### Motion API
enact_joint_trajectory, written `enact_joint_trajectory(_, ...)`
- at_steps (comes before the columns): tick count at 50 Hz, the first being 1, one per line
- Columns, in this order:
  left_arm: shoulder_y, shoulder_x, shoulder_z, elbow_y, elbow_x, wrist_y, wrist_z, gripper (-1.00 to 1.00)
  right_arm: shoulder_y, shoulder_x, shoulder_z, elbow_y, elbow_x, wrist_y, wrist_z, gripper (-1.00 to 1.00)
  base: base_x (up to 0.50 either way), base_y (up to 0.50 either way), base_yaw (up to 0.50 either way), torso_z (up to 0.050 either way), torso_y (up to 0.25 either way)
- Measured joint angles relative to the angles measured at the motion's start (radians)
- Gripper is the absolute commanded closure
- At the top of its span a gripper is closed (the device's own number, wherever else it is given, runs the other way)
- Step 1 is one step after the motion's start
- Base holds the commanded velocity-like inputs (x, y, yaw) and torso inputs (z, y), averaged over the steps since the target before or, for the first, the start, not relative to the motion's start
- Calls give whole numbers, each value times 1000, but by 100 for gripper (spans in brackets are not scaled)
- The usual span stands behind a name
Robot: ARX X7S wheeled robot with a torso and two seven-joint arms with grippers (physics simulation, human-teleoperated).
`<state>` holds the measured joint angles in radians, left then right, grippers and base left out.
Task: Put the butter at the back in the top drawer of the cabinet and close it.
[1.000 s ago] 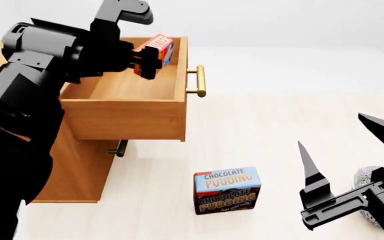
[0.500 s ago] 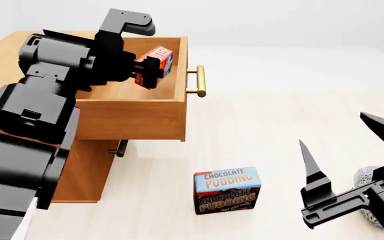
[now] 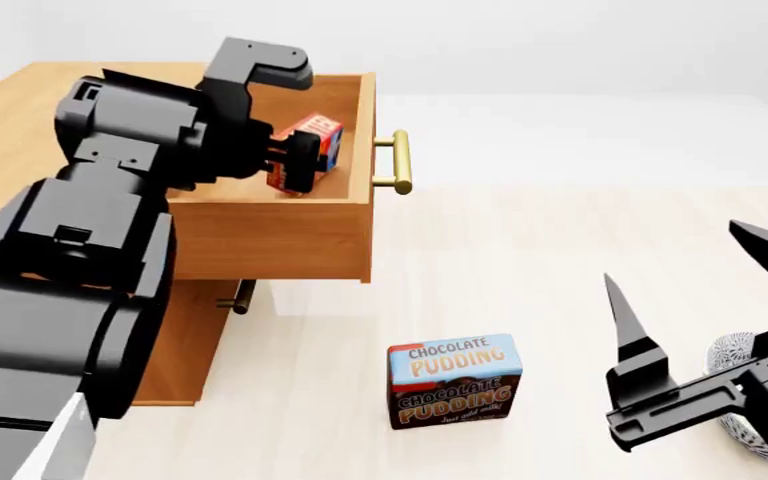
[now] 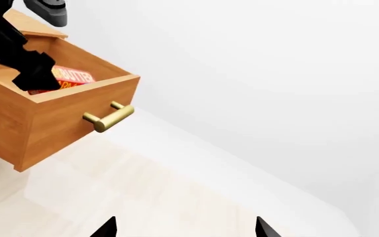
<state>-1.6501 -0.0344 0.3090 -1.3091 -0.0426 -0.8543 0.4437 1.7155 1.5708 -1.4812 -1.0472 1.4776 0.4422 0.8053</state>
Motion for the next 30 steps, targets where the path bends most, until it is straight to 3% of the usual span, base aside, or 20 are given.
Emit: enact_joint_trajectory(30,-7,13,-32,8,58,-81,13,100,-12,0,9,0,2,-3,10,-100,0,0,0,0,1)
